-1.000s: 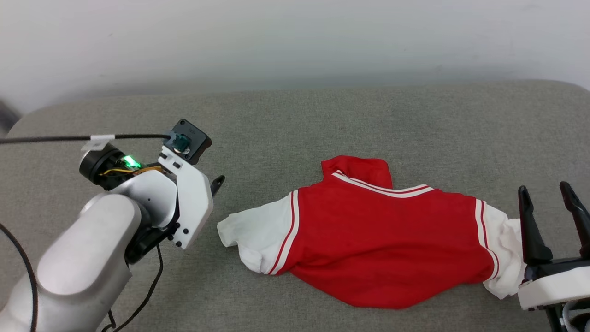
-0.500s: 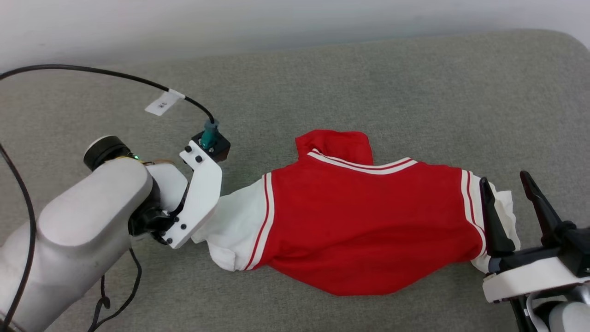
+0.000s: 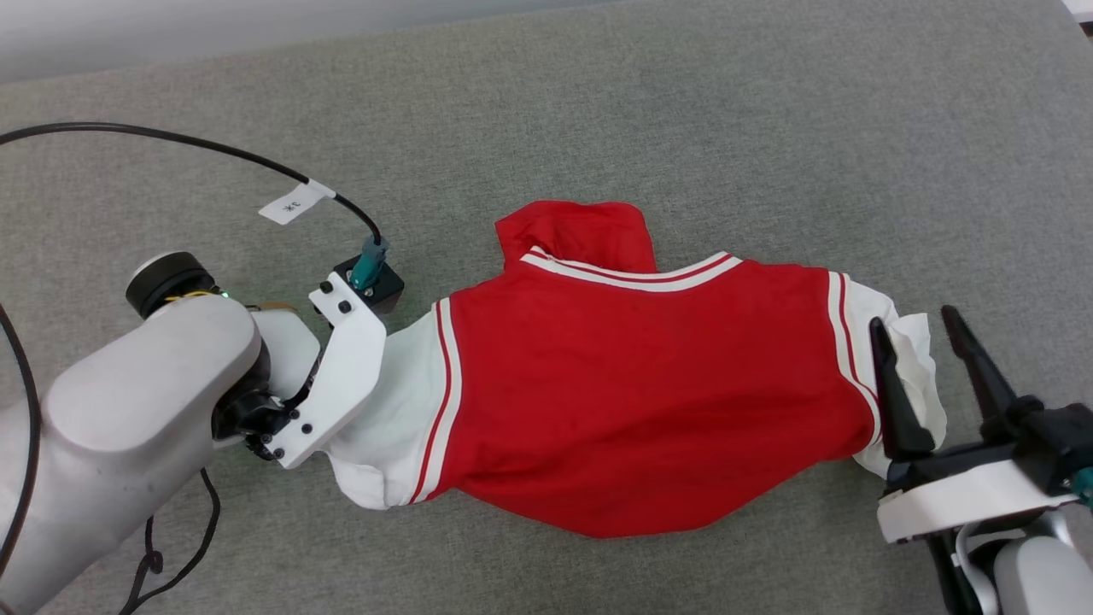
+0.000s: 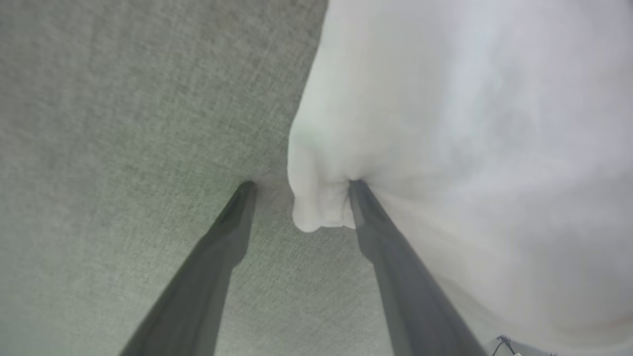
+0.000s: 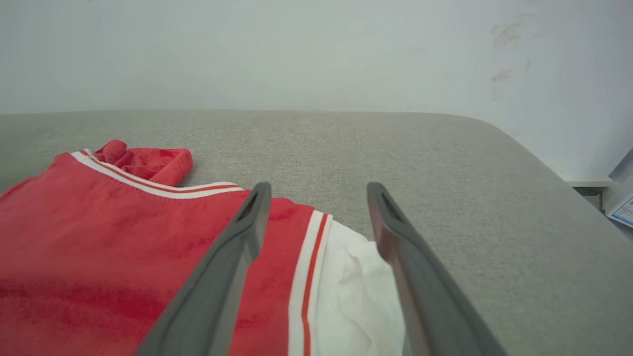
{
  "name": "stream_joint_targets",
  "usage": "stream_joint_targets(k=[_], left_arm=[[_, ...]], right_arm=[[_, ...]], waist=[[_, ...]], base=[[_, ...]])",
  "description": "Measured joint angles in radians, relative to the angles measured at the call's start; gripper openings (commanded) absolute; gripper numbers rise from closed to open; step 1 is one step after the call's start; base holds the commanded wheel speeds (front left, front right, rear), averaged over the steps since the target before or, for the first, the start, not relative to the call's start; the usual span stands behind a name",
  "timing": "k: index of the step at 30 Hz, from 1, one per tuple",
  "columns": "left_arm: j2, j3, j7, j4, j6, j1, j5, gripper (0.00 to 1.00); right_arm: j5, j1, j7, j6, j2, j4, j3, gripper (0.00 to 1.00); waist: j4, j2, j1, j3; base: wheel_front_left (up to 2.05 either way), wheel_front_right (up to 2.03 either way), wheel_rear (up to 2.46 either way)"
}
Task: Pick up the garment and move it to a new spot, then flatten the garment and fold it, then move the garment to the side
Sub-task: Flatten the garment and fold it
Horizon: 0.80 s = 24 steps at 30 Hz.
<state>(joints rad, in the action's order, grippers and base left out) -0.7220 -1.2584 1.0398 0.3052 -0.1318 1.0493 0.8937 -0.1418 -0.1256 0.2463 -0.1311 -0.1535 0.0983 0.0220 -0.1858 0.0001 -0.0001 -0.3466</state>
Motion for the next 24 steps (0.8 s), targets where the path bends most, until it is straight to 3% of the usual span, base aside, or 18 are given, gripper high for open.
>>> stream_joint_targets(k=[1, 6, 13, 18, 24], left_arm=[[0.000, 0.000, 0.000, -0.003, 0.000, 0.000, 0.002, 0.00], [0.002, -0.011, -0.033, -0.014, 0.001, -0.009, 0.014, 0.00], [-0.014, -0.023, -0.112, -0.038, 0.001, -0.053, 0.026, 0.00], [-0.037, -0.023, -0.155, -0.080, 0.001, -0.068, 0.021, 0.00], [-0.037, -0.023, -0.175, -0.119, 0.002, -0.098, -0.010, 0.00]], right_arm=[[-0.002, -0.005, 0.001, 0.000, -0.002, 0.006, -0.005, 1.00], [-0.001, -0.040, 0.008, 0.000, -0.042, 0.026, -0.026, 1.00], [0.010, -0.082, -0.060, 0.000, -0.193, 0.028, -0.059, 1.00], [-0.079, -0.095, -0.299, 0.000, -0.365, -0.020, 0.027, 1.00], [-0.315, -0.112, -0.699, 0.000, -0.588, -0.095, 0.202, 1.00]], waist=[[0.002, 0.0000, 0.0000, 0.000], [0.014, 0.0000, 0.0001, 0.022], [0.041, 0.0000, 0.0001, 0.097], [0.075, 0.0000, 0.0001, 0.148], [0.120, 0.0000, 0.0000, 0.170]], base=[[0.00, 0.00, 0.00], [0.00, 0.00, 0.00], [0.00, 0.00, 0.00], [0.00, 0.00, 0.00], [0.00, 0.00, 0.00]])
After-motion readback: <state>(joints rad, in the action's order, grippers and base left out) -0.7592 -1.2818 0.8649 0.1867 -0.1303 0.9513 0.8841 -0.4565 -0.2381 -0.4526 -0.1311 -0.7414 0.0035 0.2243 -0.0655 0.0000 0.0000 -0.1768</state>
